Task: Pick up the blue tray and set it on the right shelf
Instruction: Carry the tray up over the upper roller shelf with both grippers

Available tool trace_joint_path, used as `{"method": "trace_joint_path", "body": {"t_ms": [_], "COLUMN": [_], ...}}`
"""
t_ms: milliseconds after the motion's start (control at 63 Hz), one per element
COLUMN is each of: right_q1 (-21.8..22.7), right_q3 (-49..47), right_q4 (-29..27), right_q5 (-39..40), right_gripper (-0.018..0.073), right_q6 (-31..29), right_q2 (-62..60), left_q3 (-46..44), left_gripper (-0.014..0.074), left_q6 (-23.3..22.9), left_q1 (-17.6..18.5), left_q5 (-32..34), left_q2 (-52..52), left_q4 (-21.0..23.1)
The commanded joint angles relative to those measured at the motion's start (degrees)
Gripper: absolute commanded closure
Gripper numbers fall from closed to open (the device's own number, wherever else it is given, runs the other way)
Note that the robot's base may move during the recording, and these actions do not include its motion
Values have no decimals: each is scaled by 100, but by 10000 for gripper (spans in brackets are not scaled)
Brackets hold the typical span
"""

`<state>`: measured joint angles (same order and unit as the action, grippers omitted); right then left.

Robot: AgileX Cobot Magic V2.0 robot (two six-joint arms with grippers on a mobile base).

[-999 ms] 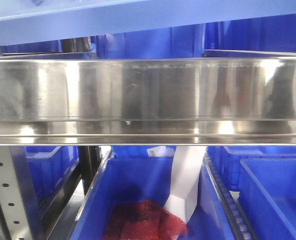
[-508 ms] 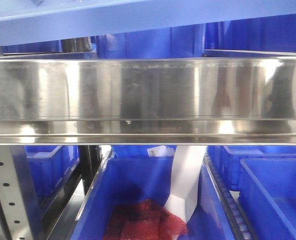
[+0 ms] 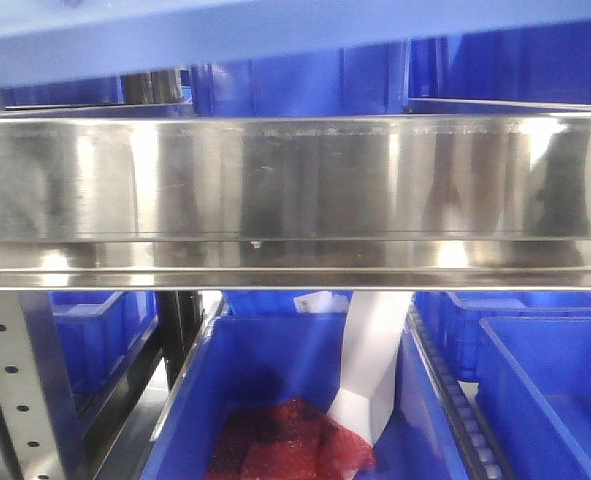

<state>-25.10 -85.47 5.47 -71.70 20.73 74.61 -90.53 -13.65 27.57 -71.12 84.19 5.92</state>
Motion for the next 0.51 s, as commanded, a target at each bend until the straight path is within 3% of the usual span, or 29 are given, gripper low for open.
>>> {"method": "trace_joint_path", "body": {"t_ms": [0,270,492], "right_q1": [13,431,533], "right_q3": [-450,-1546,-1798], "right_q4": [-154,-154,-159], "right_q5": [284,207,530], "right_gripper": [503,503,503], "right_q6": [-251,-317,-340], "right_q2": [-20,947,1806], "left_q3": [-451,-1768,-1986], "left_gripper": [645,645,645], "left_q6": [241,241,241], "left_q1": [43,-283,-624], "left_q5": [139,203,205], "left_q2": [-150,760,1577], "left_q4": [49,-135,-109]}}
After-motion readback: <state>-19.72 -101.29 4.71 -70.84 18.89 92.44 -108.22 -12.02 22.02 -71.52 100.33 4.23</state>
